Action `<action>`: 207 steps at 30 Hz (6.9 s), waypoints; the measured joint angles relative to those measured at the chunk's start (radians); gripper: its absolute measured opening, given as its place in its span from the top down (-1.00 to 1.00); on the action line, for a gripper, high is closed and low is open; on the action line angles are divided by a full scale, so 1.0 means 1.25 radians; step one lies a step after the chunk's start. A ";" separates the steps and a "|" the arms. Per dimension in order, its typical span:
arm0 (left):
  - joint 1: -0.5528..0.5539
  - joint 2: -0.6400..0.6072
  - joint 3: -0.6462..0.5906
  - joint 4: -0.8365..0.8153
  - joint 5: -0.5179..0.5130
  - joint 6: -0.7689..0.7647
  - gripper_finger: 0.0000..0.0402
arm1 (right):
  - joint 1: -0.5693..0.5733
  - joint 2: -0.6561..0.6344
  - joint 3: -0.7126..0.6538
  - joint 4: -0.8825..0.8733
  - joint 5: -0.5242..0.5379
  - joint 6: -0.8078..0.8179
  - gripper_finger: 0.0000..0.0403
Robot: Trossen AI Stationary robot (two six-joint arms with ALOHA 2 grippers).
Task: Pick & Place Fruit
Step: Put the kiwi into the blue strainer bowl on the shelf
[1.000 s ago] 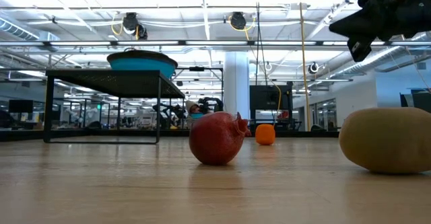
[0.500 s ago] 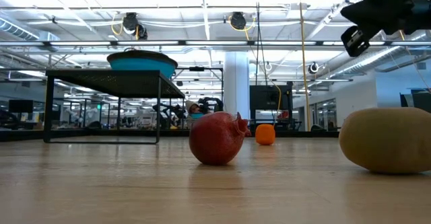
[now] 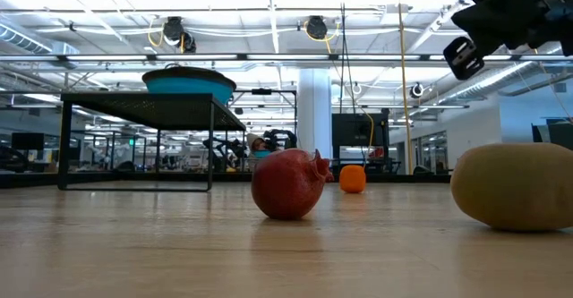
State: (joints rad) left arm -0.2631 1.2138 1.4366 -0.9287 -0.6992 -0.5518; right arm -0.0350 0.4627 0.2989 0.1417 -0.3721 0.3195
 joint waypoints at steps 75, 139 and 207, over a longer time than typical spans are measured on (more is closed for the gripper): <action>-0.054 -0.605 -0.996 0.847 0.447 0.271 0.99 | 0.389 0.887 0.842 -0.700 0.327 0.022 1.00; 0.044 -0.737 -0.996 0.674 0.524 0.229 0.99 | 0.380 1.068 0.915 -0.784 0.065 0.091 0.03; 0.044 -0.737 -0.996 0.656 0.517 0.221 0.90 | 0.381 1.067 0.741 -0.579 0.150 0.081 -0.66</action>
State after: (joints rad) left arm -0.2077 0.2924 0.1921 -0.1093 -0.0536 -0.2756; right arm 0.4406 1.7966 1.2249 -0.5817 -0.1841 0.4210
